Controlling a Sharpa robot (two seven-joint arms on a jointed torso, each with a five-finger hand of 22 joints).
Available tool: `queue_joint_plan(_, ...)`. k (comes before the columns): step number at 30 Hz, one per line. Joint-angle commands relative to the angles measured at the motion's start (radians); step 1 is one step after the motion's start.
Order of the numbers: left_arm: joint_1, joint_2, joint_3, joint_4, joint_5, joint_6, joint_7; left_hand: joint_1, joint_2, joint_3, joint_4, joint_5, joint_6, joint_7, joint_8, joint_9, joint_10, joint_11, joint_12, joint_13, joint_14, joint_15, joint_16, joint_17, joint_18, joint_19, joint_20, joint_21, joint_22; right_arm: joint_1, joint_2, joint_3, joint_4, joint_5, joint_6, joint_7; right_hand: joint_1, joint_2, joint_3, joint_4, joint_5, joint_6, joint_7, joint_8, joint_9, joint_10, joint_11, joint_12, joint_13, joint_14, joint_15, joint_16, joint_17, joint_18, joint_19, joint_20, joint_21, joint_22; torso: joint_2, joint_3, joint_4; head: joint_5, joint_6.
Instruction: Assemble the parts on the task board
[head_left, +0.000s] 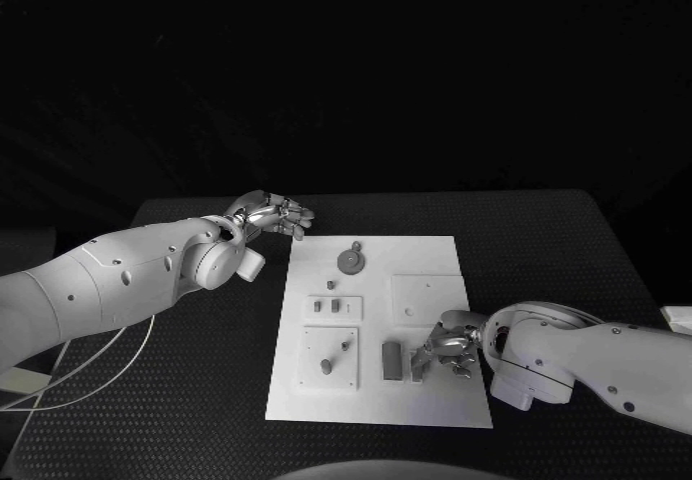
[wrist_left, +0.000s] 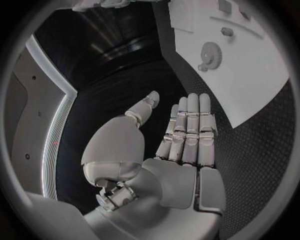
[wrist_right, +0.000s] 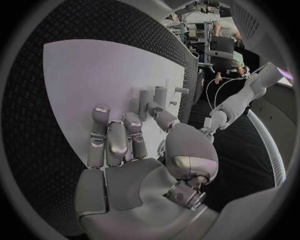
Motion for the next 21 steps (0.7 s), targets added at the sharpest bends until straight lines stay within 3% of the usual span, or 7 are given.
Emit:
queue_joint_plan(1, 0.001, 0.002, 0.001, 0.001, 0.005, 0.008, 0.009, -0.007, 0.002, -0.001, 0.002, 0.000, -0.004, -0.003, 0.006, -0.001, -0.001, -0.002, 0.003, -0.001, 0.010, 0.000, -0.004, 0.002, 0.020, 0.007, 0.003, -0.004, 0.002, -0.002, 0.005, 0.000, 0.007, -0.016, 0.035, 0.016, 0.011, -0.009, 0.004, -0.007, -0.003, 0.004, 0.003, -0.004, -0.002, -0.003, 0.000, -0.004, -0.001, -0.001, -0.004, -0.001, -0.002, 0.018, 0.002, -0.008, 0.001, 0.016, 0.000, 0.0000, -0.0004, 0.001, 0.000)
queue_joint_plan(12, 0.001, 0.002, 0.001, 0.001, 0.005, 0.011, 0.008, -0.007, 0.002, -0.001, 0.002, 0.000, -0.004, -0.003, 0.006, -0.002, -0.001, -0.002, 0.003, -0.001, 0.010, 0.000, -0.004, 0.002, 0.020, 0.007, 0.003, -0.004, 0.002, -0.002, 0.009, 0.000, 0.010, -0.025, 0.072, 0.019, 0.050, -0.012, 0.012, -0.011, -0.003, 0.002, 0.004, -0.003, -0.003, -0.004, 0.001, -0.005, -0.004, -0.004, -0.003, -0.001, -0.004, 0.018, -0.001, -0.008, 0.001, 0.017, 0.000, 0.0001, -0.0006, 0.001, -0.004)
queue_joint_plan(21, 0.001, 0.000, 0.001, 0.001, 0.005, 0.010, 0.006, -0.008, 0.002, -0.001, 0.002, 0.000, -0.004, -0.003, 0.006, -0.002, -0.001, -0.002, 0.003, -0.001, 0.010, 0.000, -0.005, 0.002, 0.020, 0.007, 0.003, -0.004, 0.002, -0.002, 0.011, 0.000, 0.006, -0.027, 0.055, 0.022, 0.059, -0.012, 0.010, -0.010, -0.004, 0.002, 0.005, -0.003, -0.003, -0.005, 0.002, -0.005, -0.004, -0.005, -0.002, -0.001, -0.005, 0.018, -0.002, -0.007, 0.001, 0.018, 0.000, -0.0002, 0.0005, 0.002, -0.006)
